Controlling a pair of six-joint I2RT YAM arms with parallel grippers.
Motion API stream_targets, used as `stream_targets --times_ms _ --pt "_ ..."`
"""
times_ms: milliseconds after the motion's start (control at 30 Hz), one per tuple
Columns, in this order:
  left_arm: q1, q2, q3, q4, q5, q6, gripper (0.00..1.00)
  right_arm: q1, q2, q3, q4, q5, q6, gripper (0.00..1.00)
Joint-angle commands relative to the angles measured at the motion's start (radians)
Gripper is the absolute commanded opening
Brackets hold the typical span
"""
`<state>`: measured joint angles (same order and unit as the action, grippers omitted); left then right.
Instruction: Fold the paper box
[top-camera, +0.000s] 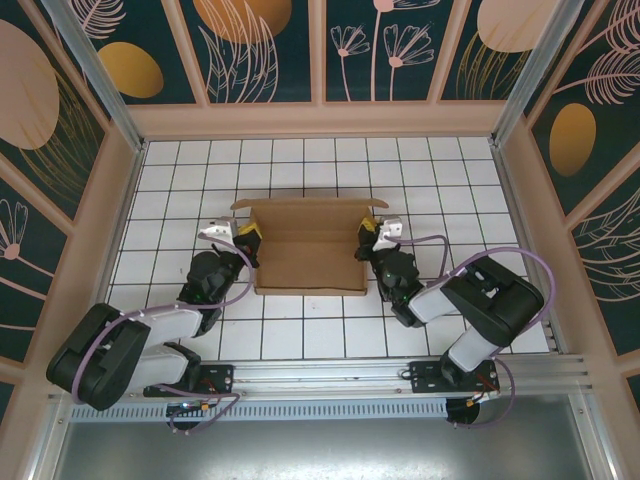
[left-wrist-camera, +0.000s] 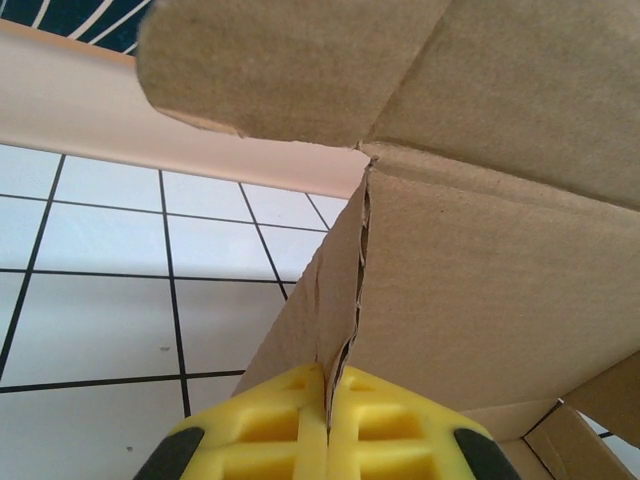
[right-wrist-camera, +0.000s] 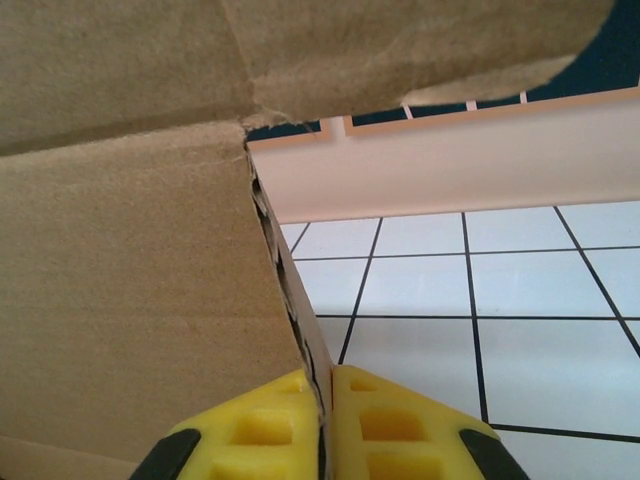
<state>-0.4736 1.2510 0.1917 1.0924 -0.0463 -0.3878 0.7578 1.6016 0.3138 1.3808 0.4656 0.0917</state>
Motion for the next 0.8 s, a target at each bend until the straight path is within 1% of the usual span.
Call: stream_targets --times_ms 0,67,133,267,367,467,567,633,700,767 --pt "-0.011 -0.034 0.016 -0.028 -0.003 -0.017 0.03 0.018 -0.047 0.05 -0.063 0.002 -0.009 0.11" --pt "-0.011 -0.052 0.02 -0.057 -0.038 -0.012 0.01 0.002 -0.068 0.029 -0.053 -0.036 -0.049 0.12" --pt "-0.012 -0.069 0.021 -0.086 -0.068 0.001 0.0 -0.032 -0.102 0.007 -0.069 -0.112 -0.076 0.12" --pt "-0.011 -0.098 0.02 -0.138 -0.141 0.012 0.0 -0.161 -0.178 -0.016 -0.178 -0.374 -0.066 0.18" --pt "-0.011 -0.105 0.018 -0.146 -0.162 0.022 0.0 -0.196 -0.198 -0.019 -0.21 -0.486 -0.136 0.22" --pt "-0.011 -0.101 0.026 -0.151 -0.164 0.028 0.0 -0.204 -0.2 -0.005 -0.254 -0.527 -0.18 0.27" --pt "-0.011 -0.097 0.036 -0.162 -0.164 0.034 0.0 -0.206 -0.197 0.001 -0.272 -0.547 -0.201 0.34" --pt "-0.011 -0.098 0.04 -0.167 -0.167 0.038 0.0 -0.206 -0.201 -0.003 -0.268 -0.549 -0.209 0.36" --pt "-0.011 -0.101 0.042 -0.17 -0.167 0.045 0.0 -0.24 -0.209 -0.014 -0.255 -0.55 -0.216 0.36" --pt "-0.011 -0.104 0.042 -0.173 -0.171 0.05 0.0 -0.251 -0.217 -0.021 -0.251 -0.561 -0.227 0.37"
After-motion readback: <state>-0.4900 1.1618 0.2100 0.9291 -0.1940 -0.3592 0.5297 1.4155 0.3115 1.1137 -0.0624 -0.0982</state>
